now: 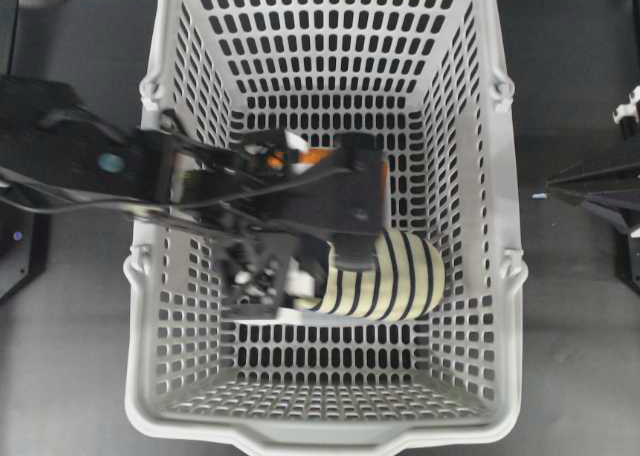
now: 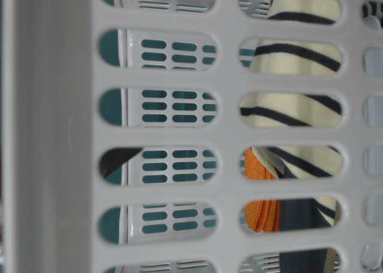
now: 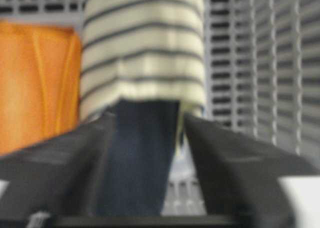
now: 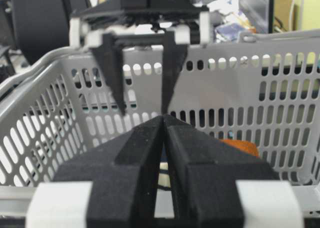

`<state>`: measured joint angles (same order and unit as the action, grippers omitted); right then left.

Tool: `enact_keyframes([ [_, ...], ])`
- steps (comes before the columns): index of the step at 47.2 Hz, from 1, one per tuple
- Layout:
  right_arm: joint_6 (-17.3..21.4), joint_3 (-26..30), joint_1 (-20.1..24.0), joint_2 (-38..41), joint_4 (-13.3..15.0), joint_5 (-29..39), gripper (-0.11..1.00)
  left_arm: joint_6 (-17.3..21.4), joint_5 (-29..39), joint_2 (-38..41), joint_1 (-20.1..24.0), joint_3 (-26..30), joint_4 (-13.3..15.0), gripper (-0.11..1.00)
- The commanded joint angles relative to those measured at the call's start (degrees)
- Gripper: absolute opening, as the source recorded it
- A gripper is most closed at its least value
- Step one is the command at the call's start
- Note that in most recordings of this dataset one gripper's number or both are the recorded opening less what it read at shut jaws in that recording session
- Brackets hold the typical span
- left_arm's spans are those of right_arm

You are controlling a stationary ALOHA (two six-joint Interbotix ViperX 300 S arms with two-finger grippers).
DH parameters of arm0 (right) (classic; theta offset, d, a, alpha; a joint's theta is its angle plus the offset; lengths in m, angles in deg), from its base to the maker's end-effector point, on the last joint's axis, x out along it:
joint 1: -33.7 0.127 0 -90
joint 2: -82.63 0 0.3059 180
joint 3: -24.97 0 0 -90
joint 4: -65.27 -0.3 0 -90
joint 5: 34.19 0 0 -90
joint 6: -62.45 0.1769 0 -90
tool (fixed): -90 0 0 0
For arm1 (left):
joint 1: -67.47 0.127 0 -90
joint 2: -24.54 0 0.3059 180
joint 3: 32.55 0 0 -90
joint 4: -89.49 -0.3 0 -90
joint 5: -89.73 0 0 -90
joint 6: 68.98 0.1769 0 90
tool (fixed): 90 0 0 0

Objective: Pick up the slipper from the shopping basket with the left arm.
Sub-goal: 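Close the left gripper on the heel of the striped slipper, then lift the striped slipper upward out of the basket with the left gripper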

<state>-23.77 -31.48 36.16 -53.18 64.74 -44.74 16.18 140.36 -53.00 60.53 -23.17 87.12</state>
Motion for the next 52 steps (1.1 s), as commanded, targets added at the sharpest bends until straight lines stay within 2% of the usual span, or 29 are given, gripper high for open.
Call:
enact_keyframes([
  [1,0.1,0.7,0.3,0.3,-0.2,-0.2,-0.01,0.0,0.1,2.3,-0.3,2.4,-0.2,0.74],
  [4,0.1,0.7,0.4,0.3,-0.2,-0.3,-0.01,-0.1,0.1,4.0,-0.2,2.6,-0.2,0.86],
  [7,0.1,0.7,0.5,0.3,-0.2,-0.2,-0.01,-0.1,0.1,6.1,0.0,2.5,-0.2,0.91],
  [20,0.1,0.6,0.8,0.3,-0.2,0.4,-0.01,-0.3,-0.6,11.7,0.2,1.1,-0.2,0.91],
  [31,0.1,0.5,0.8,0.3,-0.2,0.7,-0.01,-0.5,-2.1,13.0,0.2,0.4,-0.2,0.88],
  [35,0.1,0.5,0.8,0.3,-0.2,0.7,-0.01,-0.2,-2.1,13.0,0.2,0.4,-0.2,0.77],
  [44,0.1,0.5,0.8,0.3,-0.2,0.7,-0.01,0.5,-1.0,11.7,0.1,1.2,-0.2,0.22],
  [46,0.1,0.5,0.8,0.3,-0.2,0.7,-0.01,0.5,-0.4,10.8,0.2,2.0,-0.2,0.13],
  [48,0.1,0.5,0.8,0.3,-0.2,0.7,-0.01,0.5,0.4,10.2,0.3,2.8,-0.2,0.07],
  [52,0.1,0.5,0.8,0.3,-0.2,0.7,-0.01,0.4,2.9,8.8,0.5,5.0,-0.2,0.06],
])
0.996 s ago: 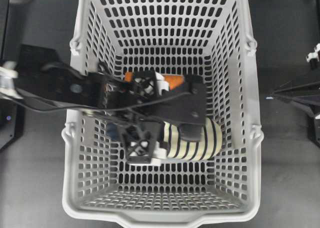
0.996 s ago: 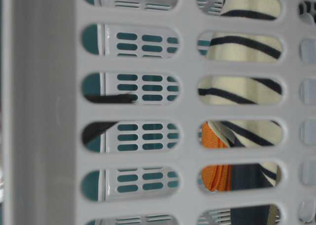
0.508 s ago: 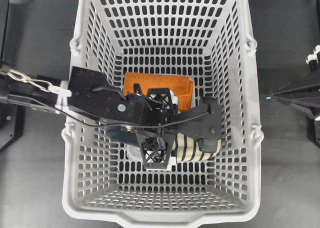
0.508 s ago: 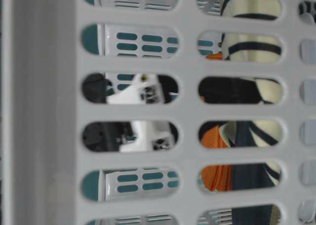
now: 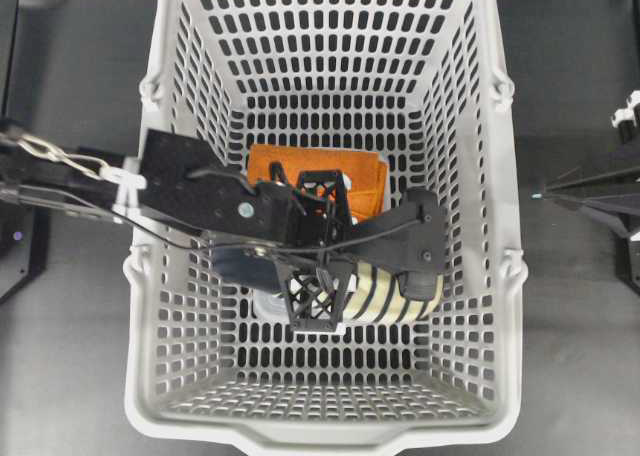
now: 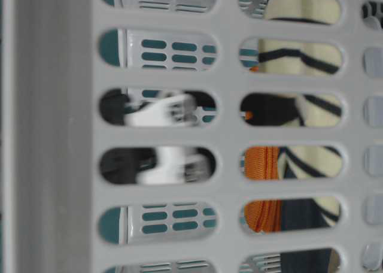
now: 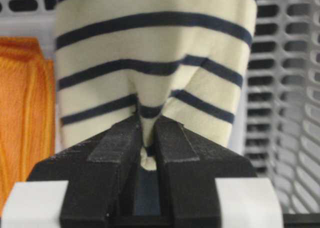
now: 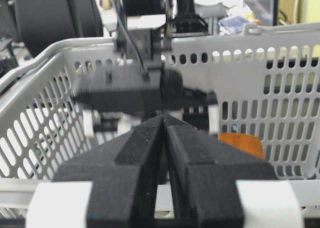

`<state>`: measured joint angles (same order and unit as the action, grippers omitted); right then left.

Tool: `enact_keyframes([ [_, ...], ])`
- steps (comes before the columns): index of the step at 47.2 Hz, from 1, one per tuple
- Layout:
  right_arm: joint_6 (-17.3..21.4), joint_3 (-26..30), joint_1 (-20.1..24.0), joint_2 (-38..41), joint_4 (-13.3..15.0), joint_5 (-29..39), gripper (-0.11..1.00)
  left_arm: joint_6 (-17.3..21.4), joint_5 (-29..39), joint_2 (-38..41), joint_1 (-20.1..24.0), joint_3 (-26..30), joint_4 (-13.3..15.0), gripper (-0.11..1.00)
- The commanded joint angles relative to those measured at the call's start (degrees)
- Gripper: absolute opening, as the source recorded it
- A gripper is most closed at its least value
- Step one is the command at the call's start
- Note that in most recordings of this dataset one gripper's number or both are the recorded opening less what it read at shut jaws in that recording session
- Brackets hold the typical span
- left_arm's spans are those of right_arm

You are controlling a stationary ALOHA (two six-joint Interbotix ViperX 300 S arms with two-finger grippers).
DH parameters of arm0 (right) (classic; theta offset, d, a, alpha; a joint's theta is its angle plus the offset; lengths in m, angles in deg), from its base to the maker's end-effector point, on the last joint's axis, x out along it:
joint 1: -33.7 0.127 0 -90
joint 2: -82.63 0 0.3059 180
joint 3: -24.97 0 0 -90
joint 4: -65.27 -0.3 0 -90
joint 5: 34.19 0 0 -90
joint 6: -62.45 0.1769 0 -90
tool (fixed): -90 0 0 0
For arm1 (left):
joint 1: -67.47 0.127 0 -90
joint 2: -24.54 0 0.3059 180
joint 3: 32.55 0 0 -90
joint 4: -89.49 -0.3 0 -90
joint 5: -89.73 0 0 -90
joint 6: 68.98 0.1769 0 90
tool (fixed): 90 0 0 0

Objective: Pick up the slipper from the shopping basket with the left arm.
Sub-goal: 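Lift the striped slipper upward out of the basket with the left gripper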

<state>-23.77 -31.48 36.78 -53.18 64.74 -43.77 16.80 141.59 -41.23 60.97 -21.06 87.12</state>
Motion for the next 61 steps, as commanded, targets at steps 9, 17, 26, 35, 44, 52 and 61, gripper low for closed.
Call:
enact_keyframes([
  [9,0.1,0.4,0.2,0.3,-0.2,-0.3,-0.01,-0.3,12.1,-4.6,0.7,12.0,-0.3,0.06],
  [17,0.2,0.4,0.2,0.3,-0.2,-0.3,-0.01,-0.1,21.4,-4.3,0.8,23.0,-0.3,0.06],
  [26,0.2,0.4,0.2,0.3,-0.2,-0.3,-0.01,-0.2,30.8,-1.3,0.9,33.5,-0.3,0.06],
  [35,0.2,0.4,0.2,0.3,-0.2,-0.3,-0.01,-0.2,35.0,0.6,1.0,36.5,-0.3,0.06],
  [44,0.2,0.4,0.2,0.3,-0.2,-0.3,-0.01,-0.2,35.1,0.7,1.1,36.4,-0.3,0.06],
  [52,0.2,0.4,0.2,0.3,-0.2,-0.3,-0.01,-0.3,35.1,0.7,1.1,36.0,-0.3,0.06],
  [61,0.2,0.4,0.2,0.3,-0.2,-0.3,-0.01,-0.4,35.2,0.7,1.1,35.9,-0.3,0.06],
])
